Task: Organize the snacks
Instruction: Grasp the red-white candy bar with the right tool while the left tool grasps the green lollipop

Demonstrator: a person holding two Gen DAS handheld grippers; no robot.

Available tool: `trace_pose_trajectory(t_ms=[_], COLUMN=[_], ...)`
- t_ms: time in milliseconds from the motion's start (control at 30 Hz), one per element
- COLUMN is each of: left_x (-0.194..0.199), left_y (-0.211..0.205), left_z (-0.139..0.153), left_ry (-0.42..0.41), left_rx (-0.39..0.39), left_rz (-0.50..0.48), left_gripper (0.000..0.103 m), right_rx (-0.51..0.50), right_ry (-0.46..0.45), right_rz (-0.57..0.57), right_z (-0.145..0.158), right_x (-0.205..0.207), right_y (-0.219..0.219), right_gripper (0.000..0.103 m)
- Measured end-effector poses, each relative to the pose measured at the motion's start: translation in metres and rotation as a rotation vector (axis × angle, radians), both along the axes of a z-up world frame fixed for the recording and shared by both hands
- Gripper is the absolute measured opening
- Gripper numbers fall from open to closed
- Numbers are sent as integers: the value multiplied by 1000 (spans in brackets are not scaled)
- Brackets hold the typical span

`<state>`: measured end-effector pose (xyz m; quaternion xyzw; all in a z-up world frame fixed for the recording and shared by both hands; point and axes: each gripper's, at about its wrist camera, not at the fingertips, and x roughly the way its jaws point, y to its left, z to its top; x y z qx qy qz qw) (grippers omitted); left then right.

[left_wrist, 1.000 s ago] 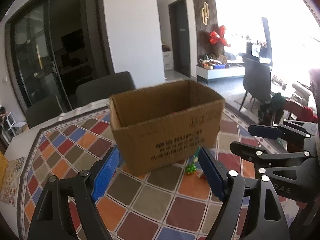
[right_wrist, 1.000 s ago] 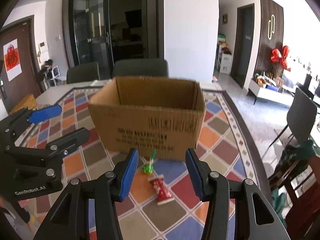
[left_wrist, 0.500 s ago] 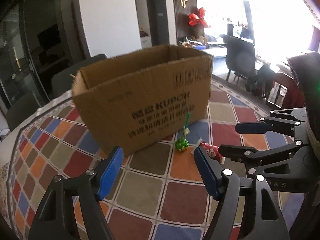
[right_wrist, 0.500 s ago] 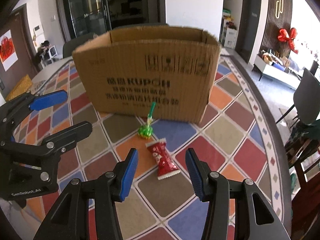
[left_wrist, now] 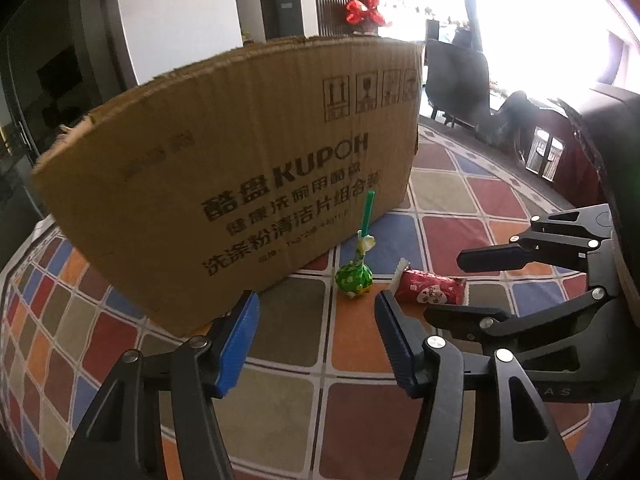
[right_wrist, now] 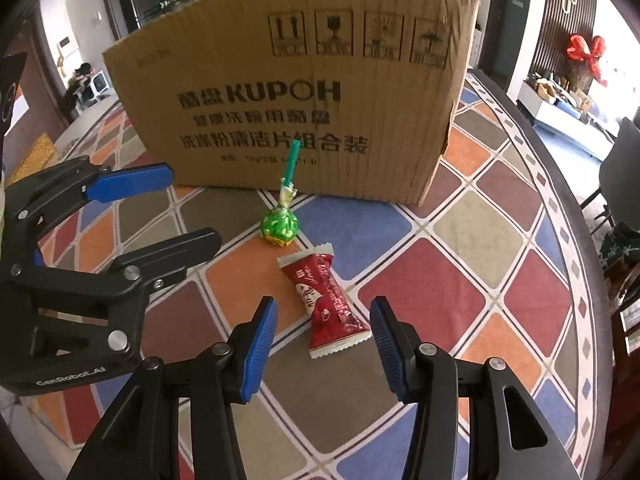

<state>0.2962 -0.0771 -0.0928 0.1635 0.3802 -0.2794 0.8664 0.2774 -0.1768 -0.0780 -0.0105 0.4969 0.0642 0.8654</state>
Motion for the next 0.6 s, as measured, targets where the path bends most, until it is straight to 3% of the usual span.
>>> trace_pose_trajectory(t_ms=[267, 467, 600], left_x=[17, 25, 31], left_y=[-8, -15, -21], left_z=[-12, -17, -22], left_ry=[31, 53, 65], left_rx=[8, 3, 13], left_rz=[-24, -39, -39], left_gripper=[58, 58, 58], right_rx=[10, 34, 37], right_ry=[21, 23, 14], right_rz=[-9, -5, -18], right_z=[-8, -9, -8], right_x=[8, 11, 13], right_y=[-4, -8, -13], right_gripper=[42, 26, 24])
